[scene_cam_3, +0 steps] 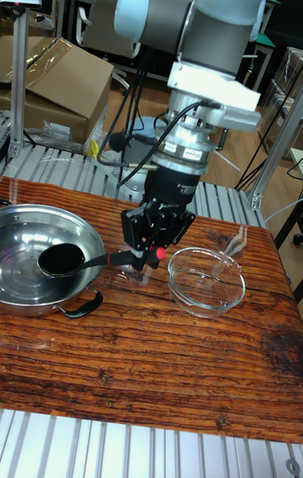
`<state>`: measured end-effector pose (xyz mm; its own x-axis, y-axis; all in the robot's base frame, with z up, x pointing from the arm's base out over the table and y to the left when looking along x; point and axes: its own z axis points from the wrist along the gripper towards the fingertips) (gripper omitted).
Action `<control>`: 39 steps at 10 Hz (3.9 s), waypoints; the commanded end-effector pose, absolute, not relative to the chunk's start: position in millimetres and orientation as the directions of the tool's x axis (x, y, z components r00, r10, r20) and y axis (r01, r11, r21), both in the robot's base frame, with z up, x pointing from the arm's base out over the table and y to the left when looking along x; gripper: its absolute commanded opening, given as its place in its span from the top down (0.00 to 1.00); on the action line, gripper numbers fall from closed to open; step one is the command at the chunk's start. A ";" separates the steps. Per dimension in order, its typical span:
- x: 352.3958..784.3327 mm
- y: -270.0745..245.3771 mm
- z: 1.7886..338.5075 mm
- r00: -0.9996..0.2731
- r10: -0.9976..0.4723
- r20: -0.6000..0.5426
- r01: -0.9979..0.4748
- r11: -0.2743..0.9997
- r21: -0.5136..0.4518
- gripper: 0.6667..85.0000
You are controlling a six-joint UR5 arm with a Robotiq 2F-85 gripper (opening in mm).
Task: Scoop water with a large spoon from one bowl to another
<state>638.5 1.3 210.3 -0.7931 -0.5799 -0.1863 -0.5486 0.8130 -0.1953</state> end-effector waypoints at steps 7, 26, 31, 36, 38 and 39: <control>619.9 12.6 251.2 -0.815 -0.555 -0.168 -0.524 0.829 -0.196 1.00; 615.0 18.9 259.0 -0.827 -0.551 -0.108 -0.526 0.828 -0.194 1.00; 611.4 1.9 247.2 -0.818 -0.564 -0.113 -0.537 0.819 -0.205 1.00; 624.6 1.2 218.1 -0.795 -0.574 -0.194 -0.550 0.818 -0.167 1.00; 630.7 0.6 214.0 -0.782 -0.584 -0.219 -0.557 0.812 -0.174 1.00; 635.4 6.4 213.8 -0.771 -0.586 -0.249 -0.563 0.810 -0.165 1.00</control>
<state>626.8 2.0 219.1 -0.7904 -0.5811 -0.1938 -0.5544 0.8132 -0.1771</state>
